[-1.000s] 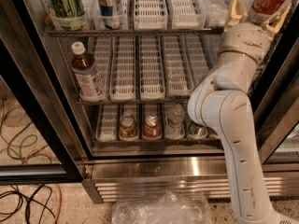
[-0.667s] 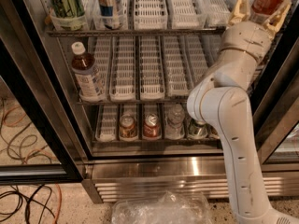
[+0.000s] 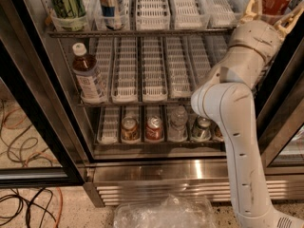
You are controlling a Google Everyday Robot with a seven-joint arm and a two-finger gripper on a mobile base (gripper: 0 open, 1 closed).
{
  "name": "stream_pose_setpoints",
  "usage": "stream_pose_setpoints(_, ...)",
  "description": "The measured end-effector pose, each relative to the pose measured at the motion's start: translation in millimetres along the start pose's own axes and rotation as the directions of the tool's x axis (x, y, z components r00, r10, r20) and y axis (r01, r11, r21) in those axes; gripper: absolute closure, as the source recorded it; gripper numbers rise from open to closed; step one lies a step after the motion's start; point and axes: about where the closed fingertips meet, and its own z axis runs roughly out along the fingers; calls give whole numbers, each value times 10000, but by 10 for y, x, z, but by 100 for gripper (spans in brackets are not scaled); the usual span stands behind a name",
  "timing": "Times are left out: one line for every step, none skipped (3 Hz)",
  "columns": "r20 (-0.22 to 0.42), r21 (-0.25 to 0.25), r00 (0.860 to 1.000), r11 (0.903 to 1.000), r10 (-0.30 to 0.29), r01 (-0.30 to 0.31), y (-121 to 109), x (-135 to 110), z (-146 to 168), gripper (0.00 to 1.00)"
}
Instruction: Pick coke can from top shelf of fridge
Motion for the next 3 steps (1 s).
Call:
stream_pose_setpoints(-131, -231, 9999, 9997, -84, 81, 107, 61, 115, 34)
stream_pose_setpoints(-116, -243, 9997, 9995, -192, 189, 126, 74, 206, 34)
stream_pose_setpoints(-130, -173, 9997, 9996, -214, 212, 104, 68, 225, 34)
